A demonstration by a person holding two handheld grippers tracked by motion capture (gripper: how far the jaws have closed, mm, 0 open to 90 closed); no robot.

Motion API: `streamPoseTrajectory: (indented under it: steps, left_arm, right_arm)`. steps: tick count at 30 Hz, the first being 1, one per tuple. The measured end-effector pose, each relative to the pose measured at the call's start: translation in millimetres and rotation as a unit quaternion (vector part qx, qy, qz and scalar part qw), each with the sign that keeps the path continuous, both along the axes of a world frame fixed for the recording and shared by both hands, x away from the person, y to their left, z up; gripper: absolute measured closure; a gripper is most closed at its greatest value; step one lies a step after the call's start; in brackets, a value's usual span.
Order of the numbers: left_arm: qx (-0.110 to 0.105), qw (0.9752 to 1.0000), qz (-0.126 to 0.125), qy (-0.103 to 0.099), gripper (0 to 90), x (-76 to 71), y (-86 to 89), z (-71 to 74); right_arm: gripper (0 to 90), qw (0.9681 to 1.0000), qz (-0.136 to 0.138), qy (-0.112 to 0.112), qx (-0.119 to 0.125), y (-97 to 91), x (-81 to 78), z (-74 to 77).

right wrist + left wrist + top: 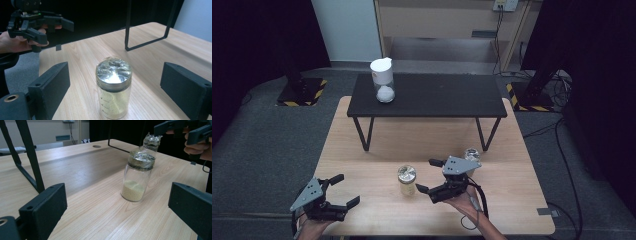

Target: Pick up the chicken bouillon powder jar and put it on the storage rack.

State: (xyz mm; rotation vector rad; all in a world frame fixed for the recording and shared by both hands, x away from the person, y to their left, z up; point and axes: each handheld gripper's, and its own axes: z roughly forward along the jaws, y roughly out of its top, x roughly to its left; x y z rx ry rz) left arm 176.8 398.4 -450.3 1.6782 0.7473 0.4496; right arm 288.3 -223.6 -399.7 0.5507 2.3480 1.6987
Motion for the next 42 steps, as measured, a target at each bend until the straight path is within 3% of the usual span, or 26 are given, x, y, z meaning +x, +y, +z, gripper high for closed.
streamPoseTrajectory:
  steps: [13, 33, 42]
  left_arm:
    - [0.004, 1.0, -0.003, 0.0, 1.1, 0.4, -0.9, 0.7]
    - [0.005, 1.0, -0.004, -0.001, 1.2, 0.3, -0.9, 0.9]
    - [0.005, 1.0, -0.004, 0.0, 1.1, 0.5, -0.9, 0.8]
  right_arm:
    - [10.9, 0.9995, 0.01, 0.016, -0.024, 29.3, 15.1, -13.7]
    - [20.4, 0.9988, 0.021, 0.033, -0.029, 55.8, 34.7, -34.6]
    - [34.3, 0.9995, 0.02, 0.021, -0.015, 56.0, 38.7, -44.8]
